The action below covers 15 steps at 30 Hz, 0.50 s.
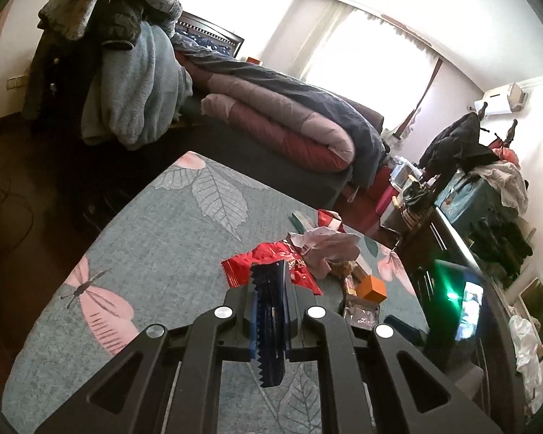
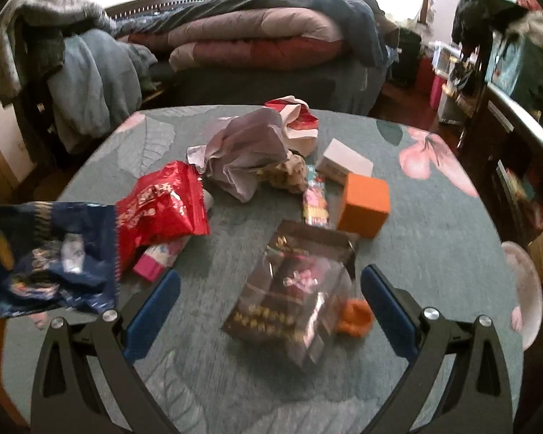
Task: Collect trash
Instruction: 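Reach the right gripper to the brown cigarette pack and close on it, then carry the pack over the pink wastebasket and open the right gripper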
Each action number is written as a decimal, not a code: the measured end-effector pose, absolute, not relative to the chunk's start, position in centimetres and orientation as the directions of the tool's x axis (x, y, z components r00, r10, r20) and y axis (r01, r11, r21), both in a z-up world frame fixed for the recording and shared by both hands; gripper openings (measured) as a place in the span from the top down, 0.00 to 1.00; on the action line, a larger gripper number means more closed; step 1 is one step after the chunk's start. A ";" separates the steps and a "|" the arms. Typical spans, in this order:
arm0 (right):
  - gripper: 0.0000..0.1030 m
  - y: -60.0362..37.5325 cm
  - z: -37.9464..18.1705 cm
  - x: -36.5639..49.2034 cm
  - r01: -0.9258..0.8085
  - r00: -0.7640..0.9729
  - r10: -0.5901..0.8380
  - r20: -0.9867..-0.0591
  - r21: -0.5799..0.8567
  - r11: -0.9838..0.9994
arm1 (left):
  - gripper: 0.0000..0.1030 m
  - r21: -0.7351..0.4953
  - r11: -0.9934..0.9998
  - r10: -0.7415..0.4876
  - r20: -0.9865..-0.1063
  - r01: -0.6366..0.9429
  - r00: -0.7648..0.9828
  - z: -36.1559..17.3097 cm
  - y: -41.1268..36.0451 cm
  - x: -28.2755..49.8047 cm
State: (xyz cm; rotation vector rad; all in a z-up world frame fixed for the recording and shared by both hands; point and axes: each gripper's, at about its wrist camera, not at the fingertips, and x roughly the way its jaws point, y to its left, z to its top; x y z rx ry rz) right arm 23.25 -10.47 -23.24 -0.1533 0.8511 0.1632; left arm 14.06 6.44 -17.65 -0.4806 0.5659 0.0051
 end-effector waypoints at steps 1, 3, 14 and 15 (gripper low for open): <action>0.15 -10.1 -23.5 23.5 -0.201 0.646 0.060 -0.761 -0.094 0.975 | 0.90 -0.439 0.888 -0.127 -0.517 -0.135 0.847 -17.7 6.6 14.1; 0.25 -9.5 -23.8 24.0 -0.201 0.648 0.029 -0.761 -0.133 0.971 | 0.90 -0.444 0.886 -0.129 -0.516 -0.136 0.847 -17.9 6.7 14.0; 0.47 -11.9 -21.5 22.5 -0.238 0.655 0.174 -0.736 0.018 0.971 | 0.90 -0.453 0.883 -0.136 -0.498 -0.123 0.856 -17.1 6.8 13.1; 0.47 -12.7 -21.0 22.2 -0.241 0.651 0.210 -0.730 0.063 0.968 | 0.90 -0.450 0.885 -0.137 -0.496 -0.119 0.857 -17.1 6.7 13.0</action>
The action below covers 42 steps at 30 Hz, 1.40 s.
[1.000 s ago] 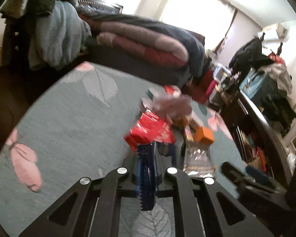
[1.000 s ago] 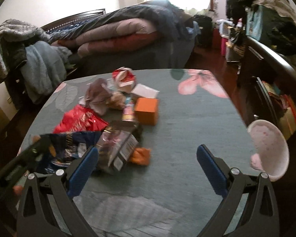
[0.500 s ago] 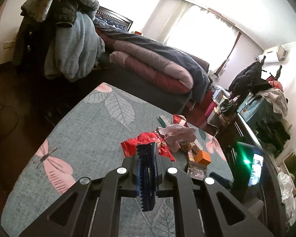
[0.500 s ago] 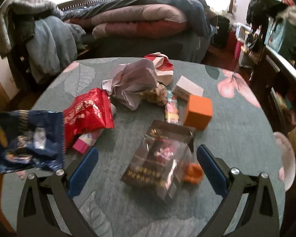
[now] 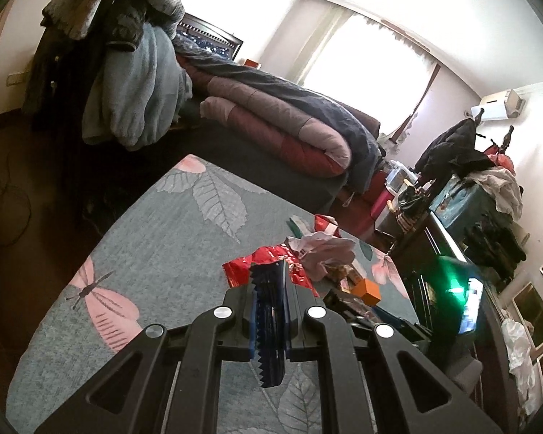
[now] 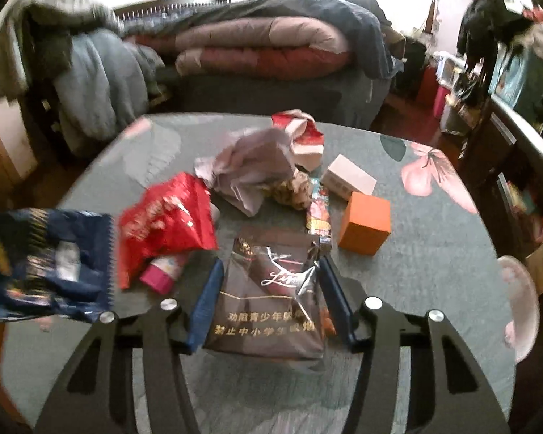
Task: Collect trash
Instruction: 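Carry the pack over the pink wastebasket and open the right gripper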
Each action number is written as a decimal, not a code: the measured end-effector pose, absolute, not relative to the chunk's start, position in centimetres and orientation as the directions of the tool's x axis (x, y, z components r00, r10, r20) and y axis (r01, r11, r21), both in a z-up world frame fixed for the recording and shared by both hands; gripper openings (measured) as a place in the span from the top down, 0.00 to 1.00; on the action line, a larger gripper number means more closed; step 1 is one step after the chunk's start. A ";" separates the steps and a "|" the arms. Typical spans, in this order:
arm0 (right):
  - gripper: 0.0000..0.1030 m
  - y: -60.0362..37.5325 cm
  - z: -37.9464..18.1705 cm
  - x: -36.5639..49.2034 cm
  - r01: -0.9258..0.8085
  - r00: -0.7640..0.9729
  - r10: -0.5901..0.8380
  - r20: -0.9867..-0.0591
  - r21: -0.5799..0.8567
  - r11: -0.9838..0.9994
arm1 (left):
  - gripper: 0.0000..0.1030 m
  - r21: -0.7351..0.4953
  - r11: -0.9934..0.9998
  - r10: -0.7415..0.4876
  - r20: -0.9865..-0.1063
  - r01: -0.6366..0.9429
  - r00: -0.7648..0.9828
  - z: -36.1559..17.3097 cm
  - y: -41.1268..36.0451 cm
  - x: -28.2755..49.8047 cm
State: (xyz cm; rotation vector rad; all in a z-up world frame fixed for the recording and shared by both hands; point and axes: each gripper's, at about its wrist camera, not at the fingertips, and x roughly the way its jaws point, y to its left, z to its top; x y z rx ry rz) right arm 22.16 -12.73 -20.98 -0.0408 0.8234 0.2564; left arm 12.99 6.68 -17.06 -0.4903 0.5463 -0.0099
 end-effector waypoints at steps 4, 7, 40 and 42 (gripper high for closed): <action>0.47 -16.1 -19.2 20.7 -0.230 0.649 0.284 -0.706 0.175 0.957 | 0.90 -0.447 0.891 -0.162 -0.479 -0.081 0.862 -16.3 5.4 12.6; 0.47 -18.4 -18.3 19.2 -0.202 0.664 0.283 -0.692 0.199 0.959 | 0.90 -0.453 0.891 -0.204 -0.469 -0.036 0.859 -15.8 3.8 12.6; 0.46 -51.1 -24.0 15.2 0.411 0.684 -0.192 -0.703 0.154 0.899 | 0.88 -0.271 0.772 -0.604 -0.594 0.575 0.531 -16.7 -34.6 24.3; 0.46 -52.4 -25.2 16.3 0.425 0.669 -0.202 -0.715 0.145 0.894 | 0.88 -0.273 0.762 -0.602 -0.632 0.587 0.488 -18.2 -37.1 25.9</action>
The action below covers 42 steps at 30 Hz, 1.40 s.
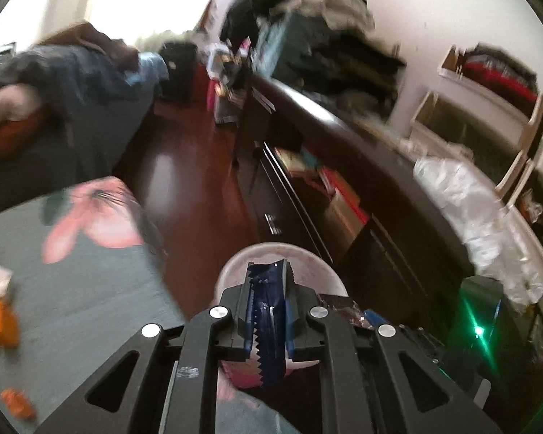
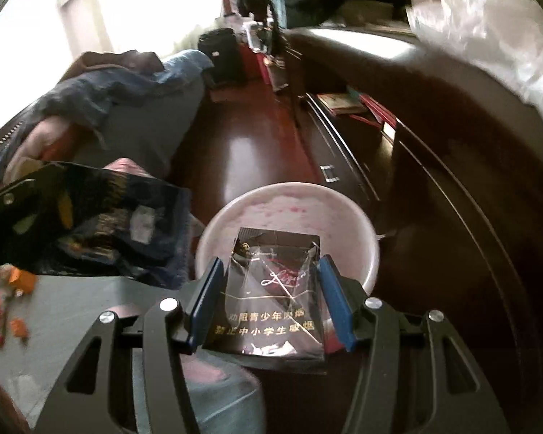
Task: Collect trash
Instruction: 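Carry the pack over the pink wastebasket and open the right gripper, then grasp the red snack bag with the left gripper while the right grasps the orange candy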
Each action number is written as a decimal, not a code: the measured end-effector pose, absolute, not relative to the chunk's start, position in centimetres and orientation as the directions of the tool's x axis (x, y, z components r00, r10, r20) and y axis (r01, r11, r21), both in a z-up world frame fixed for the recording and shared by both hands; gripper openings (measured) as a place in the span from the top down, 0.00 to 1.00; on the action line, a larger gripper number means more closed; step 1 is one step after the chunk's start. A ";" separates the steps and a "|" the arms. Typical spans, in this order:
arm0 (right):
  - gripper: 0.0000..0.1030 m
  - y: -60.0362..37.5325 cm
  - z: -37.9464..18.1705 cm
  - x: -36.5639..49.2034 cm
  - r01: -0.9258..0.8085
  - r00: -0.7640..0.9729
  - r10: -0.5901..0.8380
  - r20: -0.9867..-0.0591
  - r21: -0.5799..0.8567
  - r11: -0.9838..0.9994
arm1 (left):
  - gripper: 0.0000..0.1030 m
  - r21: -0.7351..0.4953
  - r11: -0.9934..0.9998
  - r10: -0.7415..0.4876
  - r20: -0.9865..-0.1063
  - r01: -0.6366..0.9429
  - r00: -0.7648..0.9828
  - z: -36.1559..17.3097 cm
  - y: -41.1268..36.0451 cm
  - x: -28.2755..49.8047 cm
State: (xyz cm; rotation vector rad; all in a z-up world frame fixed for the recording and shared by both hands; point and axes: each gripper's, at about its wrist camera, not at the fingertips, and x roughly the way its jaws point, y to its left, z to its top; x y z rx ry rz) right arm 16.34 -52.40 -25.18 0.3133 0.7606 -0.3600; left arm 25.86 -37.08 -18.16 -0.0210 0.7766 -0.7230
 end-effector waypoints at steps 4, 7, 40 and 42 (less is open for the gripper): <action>0.45 -54.4 -27.5 18.1 0.437 0.648 -0.196 -0.736 0.148 0.887 | 0.87 -0.259 0.759 -0.578 -0.691 0.598 0.434 -21.0 -40.7 28.2; 0.43 -55.4 -28.6 18.9 0.452 0.638 -0.217 -0.739 0.131 0.882 | 0.79 -0.241 0.768 -0.552 -0.719 0.593 0.423 -22.5 -42.1 29.4; 0.05 -34.9 -18.8 14.8 0.088 0.762 -0.009 -0.647 0.089 0.992 | 0.04 -0.105 0.990 -0.141 -0.648 0.095 0.748 -17.1 -15.6 21.6; 0.05 -32.1 -18.8 15.5 0.039 0.752 0.013 -0.659 0.064 0.997 | 0.04 -0.108 0.994 -0.085 -0.658 0.018 0.748 -17.5 -12.4 21.6</action>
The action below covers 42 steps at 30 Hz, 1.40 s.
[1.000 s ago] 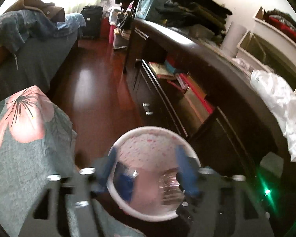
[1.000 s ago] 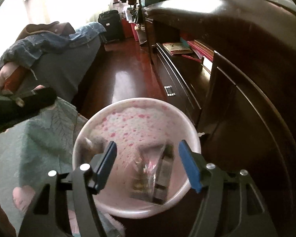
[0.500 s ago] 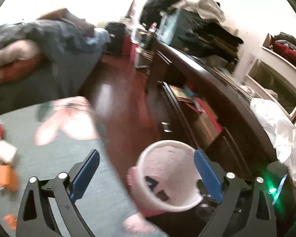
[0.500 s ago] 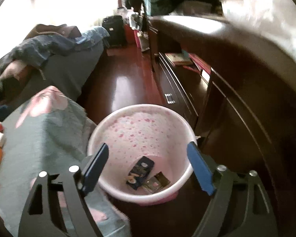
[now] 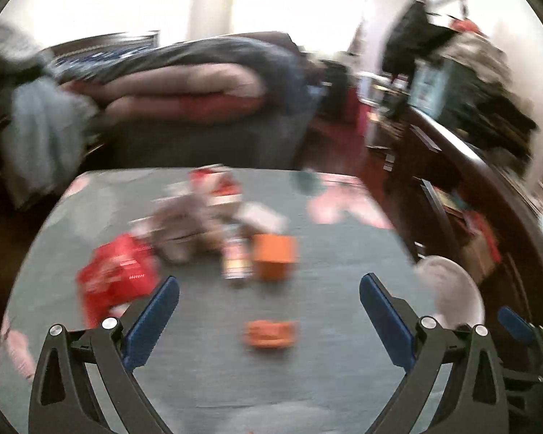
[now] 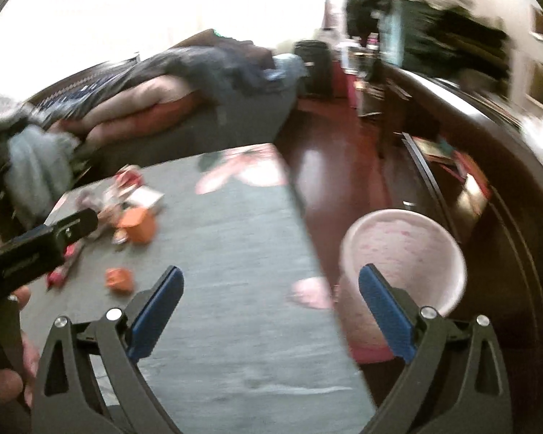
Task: Collect trash
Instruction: 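Grasp the red snack bag with the left gripper while the right grasps the orange candy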
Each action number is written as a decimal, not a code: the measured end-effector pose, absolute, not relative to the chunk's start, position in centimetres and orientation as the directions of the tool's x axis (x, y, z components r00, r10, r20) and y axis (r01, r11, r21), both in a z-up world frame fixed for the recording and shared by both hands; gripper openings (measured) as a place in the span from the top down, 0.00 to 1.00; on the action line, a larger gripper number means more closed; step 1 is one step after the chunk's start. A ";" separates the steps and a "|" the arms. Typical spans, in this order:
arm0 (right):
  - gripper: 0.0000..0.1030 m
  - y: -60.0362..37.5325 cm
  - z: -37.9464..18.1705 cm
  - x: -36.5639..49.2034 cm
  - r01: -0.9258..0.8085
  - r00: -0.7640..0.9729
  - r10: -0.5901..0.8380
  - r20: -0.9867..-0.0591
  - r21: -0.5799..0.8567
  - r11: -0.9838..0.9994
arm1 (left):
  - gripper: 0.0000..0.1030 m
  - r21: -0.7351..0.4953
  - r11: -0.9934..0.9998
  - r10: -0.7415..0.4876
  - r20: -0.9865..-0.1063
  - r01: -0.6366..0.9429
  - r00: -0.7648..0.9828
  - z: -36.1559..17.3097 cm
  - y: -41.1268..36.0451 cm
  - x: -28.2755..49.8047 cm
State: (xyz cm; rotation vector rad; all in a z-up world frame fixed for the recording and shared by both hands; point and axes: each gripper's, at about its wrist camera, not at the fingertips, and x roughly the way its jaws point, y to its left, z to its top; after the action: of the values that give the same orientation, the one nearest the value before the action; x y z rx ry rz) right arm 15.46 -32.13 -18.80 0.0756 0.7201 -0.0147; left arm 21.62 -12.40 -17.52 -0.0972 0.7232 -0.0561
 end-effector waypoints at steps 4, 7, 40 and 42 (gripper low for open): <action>0.05 -27.9 -19.0 16.7 -0.035 0.738 0.052 -0.672 0.038 0.999 | 0.04 -0.086 0.990 0.023 -0.687 -0.113 0.726 -18.8 -6.8 22.3; 0.05 -25.4 -19.3 17.7 -0.075 0.724 0.066 -0.686 0.017 0.997 | 0.04 -0.112 0.979 0.044 -0.705 -0.172 0.708 -19.8 -3.3 23.1; 0.14 -17.7 -24.1 23.2 -0.160 0.611 0.107 -0.785 0.011 0.987 | 0.61 -0.384 0.908 -0.087 -0.567 -0.170 0.819 -17.9 5.2 22.2; 0.23 -17.3 -24.7 23.6 -0.160 0.592 0.088 -0.801 -0.009 0.987 | 0.61 -0.380 0.911 -0.091 -0.560 -0.158 0.823 -17.5 5.0 21.9</action>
State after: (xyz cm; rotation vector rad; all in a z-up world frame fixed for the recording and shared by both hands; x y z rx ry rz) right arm 23.63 -17.31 -24.73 -0.0827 0.9258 0.1444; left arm 21.85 5.02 -17.55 -0.4295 0.6071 0.0367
